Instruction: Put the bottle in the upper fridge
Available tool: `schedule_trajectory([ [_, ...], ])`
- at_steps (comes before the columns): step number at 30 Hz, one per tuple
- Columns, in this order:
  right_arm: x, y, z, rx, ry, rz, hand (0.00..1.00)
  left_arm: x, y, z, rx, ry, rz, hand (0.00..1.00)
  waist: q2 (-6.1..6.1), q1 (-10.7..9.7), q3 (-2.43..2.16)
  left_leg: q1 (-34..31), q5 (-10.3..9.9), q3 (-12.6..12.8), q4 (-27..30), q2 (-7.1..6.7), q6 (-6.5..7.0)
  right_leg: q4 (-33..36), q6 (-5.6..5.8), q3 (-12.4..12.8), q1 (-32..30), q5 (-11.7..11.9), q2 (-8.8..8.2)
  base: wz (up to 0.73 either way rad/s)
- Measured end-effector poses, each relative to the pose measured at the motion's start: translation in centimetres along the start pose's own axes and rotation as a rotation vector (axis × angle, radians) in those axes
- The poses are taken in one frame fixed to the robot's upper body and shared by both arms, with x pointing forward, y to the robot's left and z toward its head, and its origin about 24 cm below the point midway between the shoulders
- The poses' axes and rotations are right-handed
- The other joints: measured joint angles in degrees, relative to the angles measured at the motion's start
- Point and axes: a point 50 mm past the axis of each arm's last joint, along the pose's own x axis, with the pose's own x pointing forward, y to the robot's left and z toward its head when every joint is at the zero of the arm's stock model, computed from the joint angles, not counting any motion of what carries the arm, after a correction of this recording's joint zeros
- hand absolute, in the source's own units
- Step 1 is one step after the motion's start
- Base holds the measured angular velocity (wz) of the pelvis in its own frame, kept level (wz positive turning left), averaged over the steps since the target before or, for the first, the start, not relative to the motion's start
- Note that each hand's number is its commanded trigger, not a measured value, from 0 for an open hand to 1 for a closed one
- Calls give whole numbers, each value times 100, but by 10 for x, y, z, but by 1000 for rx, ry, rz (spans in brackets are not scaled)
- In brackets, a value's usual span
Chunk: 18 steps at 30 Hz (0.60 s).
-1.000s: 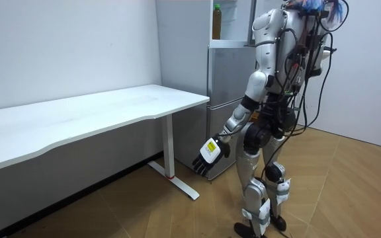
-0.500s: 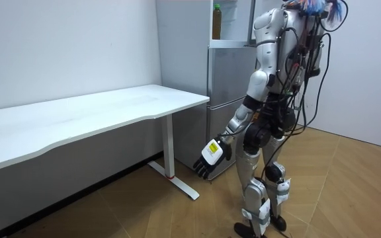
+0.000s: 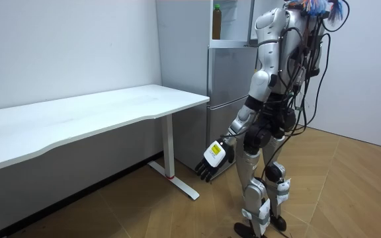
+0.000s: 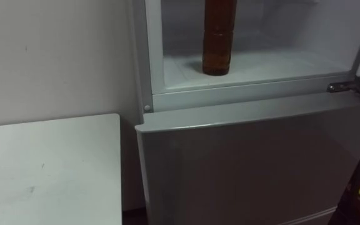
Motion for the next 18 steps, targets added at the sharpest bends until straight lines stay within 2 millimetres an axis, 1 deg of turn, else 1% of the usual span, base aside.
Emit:
schedule_trajectory([
  [5, 0, 0, 0, 0, 0, 0, 0, 0, 0, 0, 0, 0, 0, 0, -16, -1, -3, 0, 0, 0, 0, -3, 0, -2, 0, 2, 0, 0, -2, 0],
  [12, 0, 1, 0, -1, 2, 21, 0, 0, 0, 1, 1, -2, 0, 0, -35, 78, -3, 6, 0, 0, 0, -2, 0, -4, 0, 5, 8, 0, -1, 0],
  [18, -10, 9, -13, -15, 68, 120, 0, 0, -6, 5, 31, -20, -24, 0, -50, 102, 7, 14, 0, -4, 12, -1, 0, -5, 0, 5, 34, 0, -1, 0],
])
